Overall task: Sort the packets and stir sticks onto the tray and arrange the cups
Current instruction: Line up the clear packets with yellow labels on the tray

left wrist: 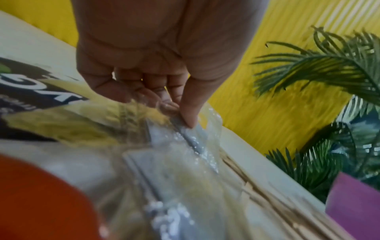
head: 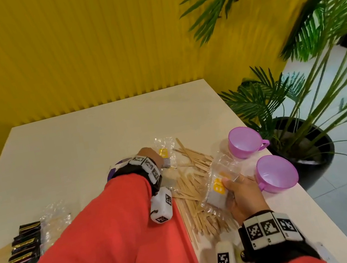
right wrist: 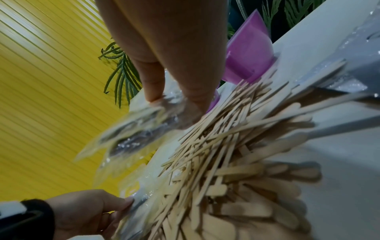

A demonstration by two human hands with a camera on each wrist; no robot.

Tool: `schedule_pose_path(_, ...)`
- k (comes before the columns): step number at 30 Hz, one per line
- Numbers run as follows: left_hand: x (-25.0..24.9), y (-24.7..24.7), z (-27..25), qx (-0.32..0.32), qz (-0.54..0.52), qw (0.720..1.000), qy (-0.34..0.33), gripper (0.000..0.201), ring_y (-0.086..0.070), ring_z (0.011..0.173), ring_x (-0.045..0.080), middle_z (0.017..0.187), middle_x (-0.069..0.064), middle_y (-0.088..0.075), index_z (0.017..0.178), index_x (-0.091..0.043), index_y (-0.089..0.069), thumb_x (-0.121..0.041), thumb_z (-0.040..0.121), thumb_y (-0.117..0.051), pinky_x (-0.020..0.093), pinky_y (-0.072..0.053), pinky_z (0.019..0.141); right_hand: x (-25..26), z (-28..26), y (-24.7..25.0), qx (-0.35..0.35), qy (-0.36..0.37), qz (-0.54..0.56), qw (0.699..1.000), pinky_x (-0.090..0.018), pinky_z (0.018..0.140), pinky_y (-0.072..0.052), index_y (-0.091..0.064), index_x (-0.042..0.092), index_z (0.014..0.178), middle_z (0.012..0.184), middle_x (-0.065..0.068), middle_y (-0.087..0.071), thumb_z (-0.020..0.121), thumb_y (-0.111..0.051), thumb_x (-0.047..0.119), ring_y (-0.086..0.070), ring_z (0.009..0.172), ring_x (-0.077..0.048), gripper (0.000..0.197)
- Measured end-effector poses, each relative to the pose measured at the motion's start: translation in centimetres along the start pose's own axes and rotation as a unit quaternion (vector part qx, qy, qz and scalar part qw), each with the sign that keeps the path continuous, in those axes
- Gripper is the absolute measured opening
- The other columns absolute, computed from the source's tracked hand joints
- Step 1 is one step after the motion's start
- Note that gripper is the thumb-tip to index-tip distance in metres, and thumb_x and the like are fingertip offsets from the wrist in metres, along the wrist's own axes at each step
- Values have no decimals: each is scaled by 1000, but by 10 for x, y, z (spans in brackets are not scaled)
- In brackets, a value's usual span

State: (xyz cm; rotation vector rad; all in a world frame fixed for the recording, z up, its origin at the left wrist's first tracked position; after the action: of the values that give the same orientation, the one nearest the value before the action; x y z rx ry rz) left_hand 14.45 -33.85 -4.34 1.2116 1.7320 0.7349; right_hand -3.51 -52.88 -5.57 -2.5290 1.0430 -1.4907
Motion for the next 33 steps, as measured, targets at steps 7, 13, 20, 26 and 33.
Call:
schedule_pose_path(7, 26, 38, -12, -133, -292, 946, -52, 16, -55, 80, 28, 82, 8, -59, 82, -16, -53, -3, 81, -62, 30, -42, 70, -9, -2, -8, 0, -1, -9, 1000, -51, 98, -42, -67, 11, 102, 102, -22, -64, 89, -51, 0, -60, 96, -34, 24)
schedule_pose_path(13, 20, 66, -60, -161, -395, 892, -149, 21, -50, 79, 16, 76, -3, -54, 81, -15, -57, 6, 80, -62, 25, -43, 71, 10, -13, -34, 42, 39, -17, 998, -33, 70, -47, -62, 10, 91, 80, -8, -62, 91, -48, -3, -57, 72, -19, 18)
schedule_pose_path(20, -11, 33, -115, -30, -407, 889, -206, 23, -58, 57, -3, 72, -4, -60, 100, -1, -67, 11, 83, -58, 11, -48, 58, 38, -33, -84, 110, 128, -74, 983, -32, 69, -48, -56, 11, 84, 82, -5, -64, 89, -49, -8, -60, 74, -17, 21)
schedule_pose_path(26, 6, 32, -126, -67, -443, 876, -181, 25, -57, 59, -8, 80, -10, -62, 105, -16, -66, -1, 86, -62, 3, -44, 61, 44, -35, -66, 43, 162, -81, 983, -39, 80, -51, -55, 19, 86, 88, -4, -64, 87, -51, -8, -63, 86, -23, 27)
schedule_pose_path(33, 15, 34, -125, -83, -472, 859, -180, 34, -52, 75, 12, 82, -15, -61, 89, -26, -68, 7, 83, -58, 11, -44, 66, 20, -29, -51, 60, 60, 38, 996, -35, 75, -51, -54, 9, 86, 83, -17, -58, 92, -45, -4, -63, 68, -15, 17)
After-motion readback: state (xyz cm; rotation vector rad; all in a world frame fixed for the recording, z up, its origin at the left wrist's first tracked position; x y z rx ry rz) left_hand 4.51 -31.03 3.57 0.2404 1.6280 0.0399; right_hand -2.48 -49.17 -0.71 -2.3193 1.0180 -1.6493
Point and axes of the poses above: each hand's wrist, its own z-axis towards the middle knuckle, its own y-axis out of the back of the hand, x = y × z, the point moved 10 cm from there along z, towards the middle knuckle
